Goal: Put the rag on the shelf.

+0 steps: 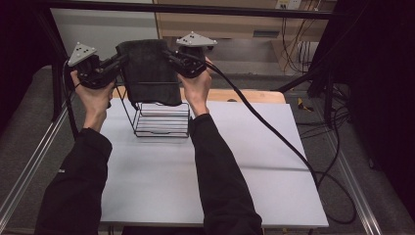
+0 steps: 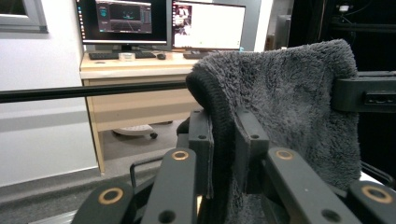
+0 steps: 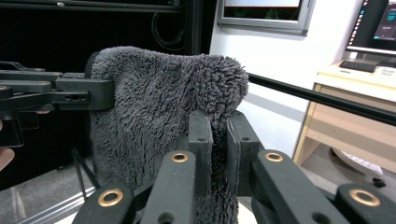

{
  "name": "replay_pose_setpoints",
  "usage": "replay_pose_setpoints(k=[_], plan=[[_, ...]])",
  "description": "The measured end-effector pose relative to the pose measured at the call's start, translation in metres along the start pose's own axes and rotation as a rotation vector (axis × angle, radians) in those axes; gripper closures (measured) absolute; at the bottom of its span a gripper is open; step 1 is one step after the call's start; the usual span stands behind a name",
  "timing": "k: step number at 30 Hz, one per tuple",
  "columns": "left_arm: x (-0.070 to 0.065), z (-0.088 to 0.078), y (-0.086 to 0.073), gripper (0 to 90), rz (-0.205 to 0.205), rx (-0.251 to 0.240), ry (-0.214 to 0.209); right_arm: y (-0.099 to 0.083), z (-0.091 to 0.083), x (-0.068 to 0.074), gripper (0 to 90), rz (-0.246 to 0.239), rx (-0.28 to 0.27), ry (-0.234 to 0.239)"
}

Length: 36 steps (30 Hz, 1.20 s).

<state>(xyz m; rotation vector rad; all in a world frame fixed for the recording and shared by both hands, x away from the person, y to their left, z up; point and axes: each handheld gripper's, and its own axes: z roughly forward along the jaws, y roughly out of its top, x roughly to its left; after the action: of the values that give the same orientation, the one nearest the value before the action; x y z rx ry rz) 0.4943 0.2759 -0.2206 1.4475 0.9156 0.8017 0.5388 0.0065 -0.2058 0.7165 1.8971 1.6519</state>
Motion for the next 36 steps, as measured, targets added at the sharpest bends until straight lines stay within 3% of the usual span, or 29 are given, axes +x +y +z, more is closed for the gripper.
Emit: replay_pose_setpoints(k=[5, 16, 23, 30, 36], plan=[[-0.001, -0.012, -0.004, 78.4, 0.001, -0.021, -0.025, -0.004, -0.01, 0.006, 82.4, -0.012, -0.024, 0.028], [-0.004, -0.035, -0.016, 78.0, -0.006, -0.061, -0.077, -0.006, -0.029, 0.022, 82.2, -0.086, -0.042, 0.089], [-0.007, -0.032, -0.01, 78.1, 0.003, -0.061, -0.059, -0.005, -0.026, 0.018, 82.3, -0.059, -0.044, 0.083], [-0.011, -0.03, 0.003, 78.3, 0.009, -0.087, -0.062, 0.004, -0.027, 0.008, 82.4, -0.013, -0.093, 0.078], [-0.013, -0.044, -0.009, 78.1, 0.033, -0.104, -0.083, 0.002, -0.039, 0.018, 82.2, -0.107, -0.084, 0.104]])
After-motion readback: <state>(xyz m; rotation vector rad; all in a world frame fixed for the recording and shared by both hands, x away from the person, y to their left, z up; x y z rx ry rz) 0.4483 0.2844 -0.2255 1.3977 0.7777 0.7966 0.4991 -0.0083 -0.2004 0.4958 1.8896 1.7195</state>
